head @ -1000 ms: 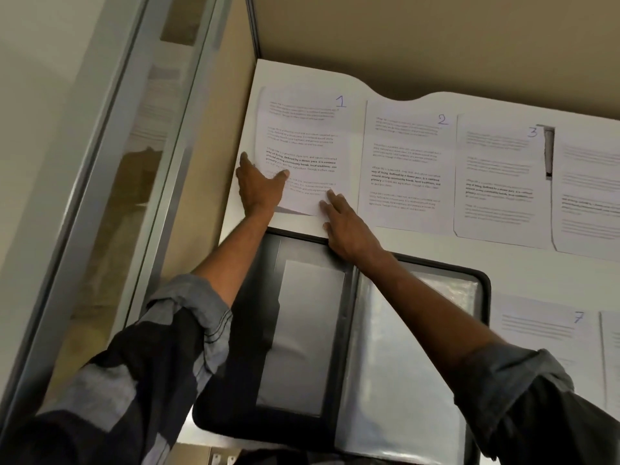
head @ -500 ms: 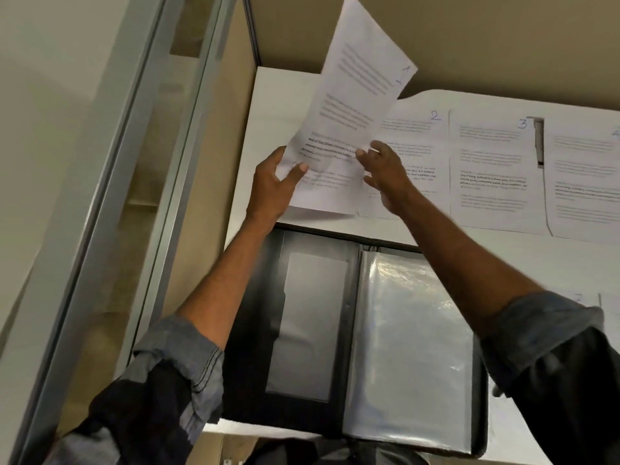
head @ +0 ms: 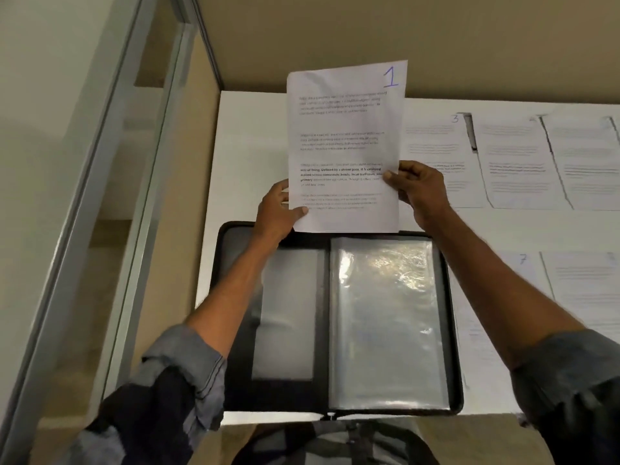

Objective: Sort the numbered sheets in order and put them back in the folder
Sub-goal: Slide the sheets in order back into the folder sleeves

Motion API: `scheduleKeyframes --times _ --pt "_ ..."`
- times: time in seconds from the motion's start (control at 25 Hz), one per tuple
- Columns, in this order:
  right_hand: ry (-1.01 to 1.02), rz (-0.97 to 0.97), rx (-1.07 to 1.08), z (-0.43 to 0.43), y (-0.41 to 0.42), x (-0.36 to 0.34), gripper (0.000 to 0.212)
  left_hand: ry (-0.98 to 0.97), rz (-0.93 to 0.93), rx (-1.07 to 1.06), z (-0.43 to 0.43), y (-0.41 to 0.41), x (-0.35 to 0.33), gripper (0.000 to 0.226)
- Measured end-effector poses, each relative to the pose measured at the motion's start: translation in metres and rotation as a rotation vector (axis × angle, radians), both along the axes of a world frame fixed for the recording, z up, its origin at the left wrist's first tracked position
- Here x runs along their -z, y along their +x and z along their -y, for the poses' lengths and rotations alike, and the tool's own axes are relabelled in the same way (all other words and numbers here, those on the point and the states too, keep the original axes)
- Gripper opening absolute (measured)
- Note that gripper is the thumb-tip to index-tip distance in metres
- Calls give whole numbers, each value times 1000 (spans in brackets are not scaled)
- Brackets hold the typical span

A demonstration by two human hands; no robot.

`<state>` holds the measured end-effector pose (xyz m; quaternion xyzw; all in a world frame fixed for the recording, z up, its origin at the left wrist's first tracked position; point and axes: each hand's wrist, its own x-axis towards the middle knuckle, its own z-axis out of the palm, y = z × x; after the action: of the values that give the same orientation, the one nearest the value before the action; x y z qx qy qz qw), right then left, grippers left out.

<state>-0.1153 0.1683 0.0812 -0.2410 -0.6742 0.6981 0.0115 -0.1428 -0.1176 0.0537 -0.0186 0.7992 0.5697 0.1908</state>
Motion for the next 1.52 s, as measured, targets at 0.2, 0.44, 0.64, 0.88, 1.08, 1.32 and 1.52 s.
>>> scheduleKeyframes --times 0.2,0.44,0.64,0.88,1.08,1.32,1.52 --pt "-33 -11 -4 -52 58 -10 39 50 -46 136 -32 48 -12 72" --pt "-109 13 -31 -100 112 -13 33 114 -101 24 -81 106 -26 50" --pt "-70 49 -213 -142 133 -23 36 139 -111 -99 -114 143 -29 39" --pt "-20 55 -277 -164 121 -18 34 146 -63 -187 -128 153 -20 39" --pt "-25 9 -43 -172 106 -9 20 -135 -170 -113 -126 148 24 54" --pt "-112 21 103 -171 91 9 15 -702 -323 493 -134 156 80 61" --pt "-148 48 118 -149 85 34 10 -779 -530 452 -129 146 87 49"
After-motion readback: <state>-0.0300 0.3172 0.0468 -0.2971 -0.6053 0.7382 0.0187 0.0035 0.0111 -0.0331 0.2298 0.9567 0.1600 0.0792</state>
